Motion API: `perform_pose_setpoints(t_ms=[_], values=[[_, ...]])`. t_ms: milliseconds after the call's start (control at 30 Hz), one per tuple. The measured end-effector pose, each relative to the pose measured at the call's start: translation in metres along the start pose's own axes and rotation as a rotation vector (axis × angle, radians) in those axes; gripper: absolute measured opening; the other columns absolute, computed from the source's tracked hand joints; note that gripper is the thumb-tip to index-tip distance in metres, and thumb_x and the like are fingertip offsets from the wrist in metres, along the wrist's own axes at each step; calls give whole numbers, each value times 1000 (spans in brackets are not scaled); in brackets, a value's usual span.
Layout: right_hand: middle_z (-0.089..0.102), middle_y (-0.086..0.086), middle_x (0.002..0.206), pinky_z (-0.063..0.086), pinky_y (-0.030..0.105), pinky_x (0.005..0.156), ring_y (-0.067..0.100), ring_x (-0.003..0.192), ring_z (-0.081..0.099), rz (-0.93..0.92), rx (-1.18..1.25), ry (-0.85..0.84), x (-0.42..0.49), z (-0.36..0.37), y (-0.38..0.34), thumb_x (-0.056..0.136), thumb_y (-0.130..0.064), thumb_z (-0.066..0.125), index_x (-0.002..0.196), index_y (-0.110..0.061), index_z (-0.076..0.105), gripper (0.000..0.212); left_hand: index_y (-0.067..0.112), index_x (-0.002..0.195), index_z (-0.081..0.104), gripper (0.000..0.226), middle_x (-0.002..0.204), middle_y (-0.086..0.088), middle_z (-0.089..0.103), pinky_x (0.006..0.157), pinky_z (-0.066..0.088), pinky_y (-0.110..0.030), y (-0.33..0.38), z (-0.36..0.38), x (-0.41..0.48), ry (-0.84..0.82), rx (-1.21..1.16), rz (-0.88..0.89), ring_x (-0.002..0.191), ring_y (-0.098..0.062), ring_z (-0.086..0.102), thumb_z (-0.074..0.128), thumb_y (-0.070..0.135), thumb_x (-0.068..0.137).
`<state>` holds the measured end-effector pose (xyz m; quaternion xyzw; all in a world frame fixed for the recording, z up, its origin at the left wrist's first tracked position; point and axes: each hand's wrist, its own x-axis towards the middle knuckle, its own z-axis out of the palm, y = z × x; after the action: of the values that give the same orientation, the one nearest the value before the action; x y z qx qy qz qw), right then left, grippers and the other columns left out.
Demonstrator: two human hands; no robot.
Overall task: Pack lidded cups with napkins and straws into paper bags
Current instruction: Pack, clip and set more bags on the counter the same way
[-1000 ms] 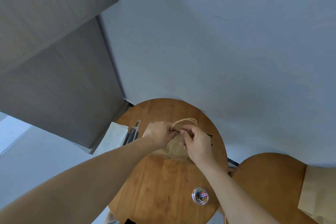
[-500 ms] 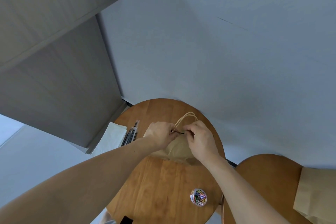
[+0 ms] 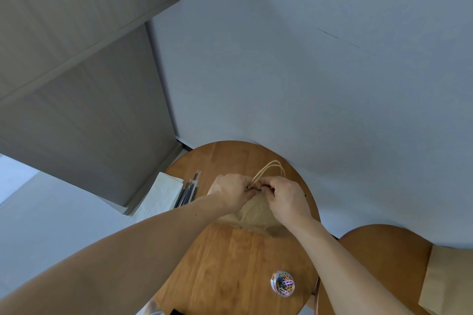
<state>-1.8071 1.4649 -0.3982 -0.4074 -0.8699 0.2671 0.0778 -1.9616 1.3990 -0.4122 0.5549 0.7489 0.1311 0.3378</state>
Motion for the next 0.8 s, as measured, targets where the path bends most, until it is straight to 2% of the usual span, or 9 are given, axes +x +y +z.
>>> perform_pose_setpoints(t_ms=[100,200,300,400,500,567,700,800], values=[[74,-3,103,53,30,85,17,95,67,-8,-17,-12,3,1,2,94,-15,61,112,-20,73,21,29,104,68,24,80,6,65,68,39,-29,-1,0,1,-2,9,-3,82,-19,63,49,41,100],[73,-6,106,47,18,83,13,98,67,2,-40,-12,4,2,5,94,-21,63,119,-20,69,25,28,104,68,24,81,6,65,69,37,-31,0,0,2,-6,34,1,81,-19,63,48,41,100],[74,-8,103,44,13,80,10,95,67,24,-19,-9,4,1,7,93,-21,65,114,-21,70,21,29,104,68,24,81,5,65,68,39,-31,1,0,2,-7,40,8,81,-19,63,48,41,100],[73,-11,101,41,6,76,6,92,67,57,15,-13,5,0,7,93,-21,66,110,-22,71,18,29,103,68,25,72,10,58,69,37,-31,2,0,3,-3,54,15,77,-18,60,47,41,100],[72,-14,98,37,-2,70,2,90,66,102,74,-3,7,0,7,92,-22,67,108,-24,71,16,29,94,64,23,63,12,51,65,34,-30,1,1,3,15,71,22,70,-15,54,45,41,100],[72,-15,97,39,0,71,2,89,65,117,90,-2,7,0,7,92,-22,67,106,-24,71,15,29,94,63,23,61,13,48,66,32,-30,0,2,3,25,74,31,69,-14,52,44,40,101],[74,-12,94,51,14,75,6,85,67,91,74,-6,7,-1,8,91,-22,68,102,-23,76,13,29,105,66,26,65,13,49,72,32,-31,0,2,3,21,81,57,72,-14,51,42,39,102],[75,-12,94,53,19,79,5,86,67,57,95,20,6,1,8,91,-21,69,100,-23,77,13,29,107,66,26,67,13,49,74,32,-31,1,2,3,15,78,58,74,-14,51,41,38,103]])
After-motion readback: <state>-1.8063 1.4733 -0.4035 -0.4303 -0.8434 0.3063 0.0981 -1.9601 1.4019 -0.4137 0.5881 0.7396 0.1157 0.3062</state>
